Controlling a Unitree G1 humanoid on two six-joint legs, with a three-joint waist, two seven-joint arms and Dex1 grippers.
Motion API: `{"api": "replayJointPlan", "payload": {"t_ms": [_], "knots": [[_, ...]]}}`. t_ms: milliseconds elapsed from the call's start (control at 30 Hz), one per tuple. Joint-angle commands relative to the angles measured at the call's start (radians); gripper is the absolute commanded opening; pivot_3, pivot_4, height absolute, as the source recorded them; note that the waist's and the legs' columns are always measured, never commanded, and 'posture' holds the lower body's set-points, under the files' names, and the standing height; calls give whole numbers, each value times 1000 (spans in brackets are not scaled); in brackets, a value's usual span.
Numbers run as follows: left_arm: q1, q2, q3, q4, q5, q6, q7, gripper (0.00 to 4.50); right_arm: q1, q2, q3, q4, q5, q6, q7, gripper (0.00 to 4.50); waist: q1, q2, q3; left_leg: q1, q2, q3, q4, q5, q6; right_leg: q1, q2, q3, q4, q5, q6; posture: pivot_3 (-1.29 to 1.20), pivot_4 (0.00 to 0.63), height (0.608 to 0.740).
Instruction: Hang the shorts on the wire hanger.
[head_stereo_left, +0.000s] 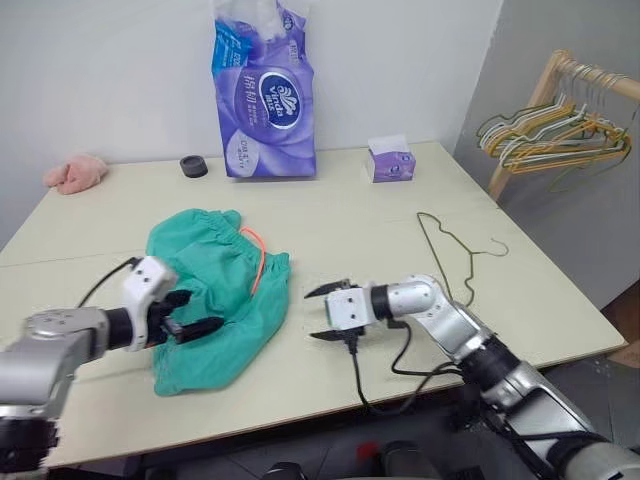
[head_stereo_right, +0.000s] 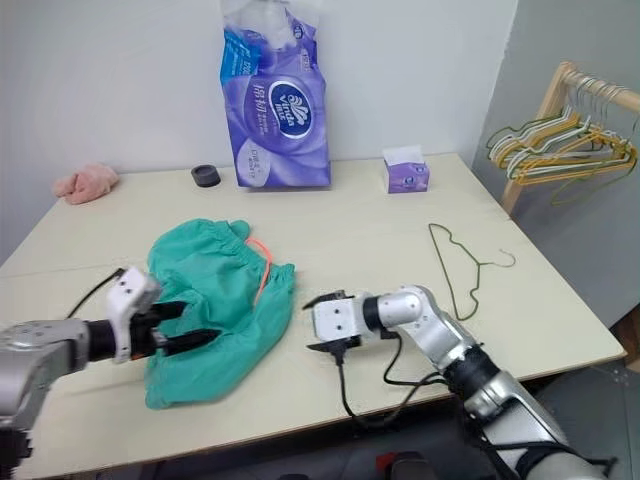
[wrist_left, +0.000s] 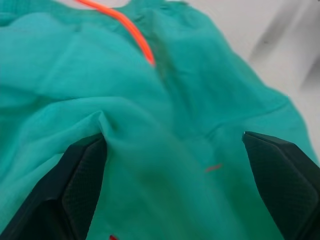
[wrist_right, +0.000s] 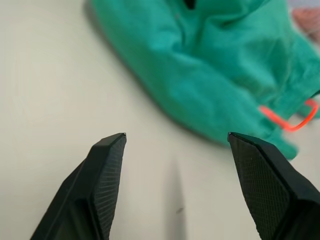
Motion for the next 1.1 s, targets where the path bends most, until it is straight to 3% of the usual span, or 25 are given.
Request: {"api": "replayJointPlan", "payload": {"t_ms": [33,367,467,567,700,800,867,1033,1100], "knots": [[-92,-48,-24,-5,-3,23,53,4500,21,-48,-68,-119,28,98,2,3269,-2,2,0,0,0,0,0,0,0,0,0,0,0,0,0,-52,0,740],[-215,-186,-110,-130,-11,170,211,4500,201,-224,-160,-359,166,282,86,3269,-8,2,0,-1,0,3,0,0,0,0,-1,2,-2,0,0,-108,0,740],[-123,-83,-94,-285,-133,224,42,4500,247,-270,-184,-423,220,332,114,3269,-18,2,0,-1,0,3,0,0,-1,0,-1,2,-2,0,0,-118,0,740],[0,75,-87,-307,-69,123,-61,4500,268,-299,-197,-441,237,339,115,3269,-33,5,1,0,1,5,-2,0,-1,-1,-1,3,-3,0,0,-114,0,740],[58,136,24,-260,-100,84,-101,4500,256,-306,-198,-436,250,349,107,3269,-23,8,2,0,1,4,-1,-2,4,0,0,1,-3,-1,1,-98,0,740],[-48,58,137,-233,-239,156,-44,4500,236,-293,-193,-413,256,348,107,3269,-2,7,3,0,1,4,0,-3,4,2,0,0,-4,-1,2,-94,0,740],[-125,-1,140,-219,-242,182,48,4500,227,-287,-186,-403,253,339,109,3269,8,7,3,0,1,2,3,-3,4,5,0,-2,-5,-1,2,-83,0,740],[-290,-145,-30,-171,-95,200,282,4500,210,-279,-174,-399,259,336,115,3269,20,7,3,8,1,2,2,-3,4,15,-1,-2,-8,0,3,-77,0,740],[-319,-183,-124,-145,-31,182,307,4500,206,-276,-170,-402,259,335,115,3269,22,7,3,8,1,2,3,-2,4,16,-1,-1,-8,1,4,-79,0,740]]}}
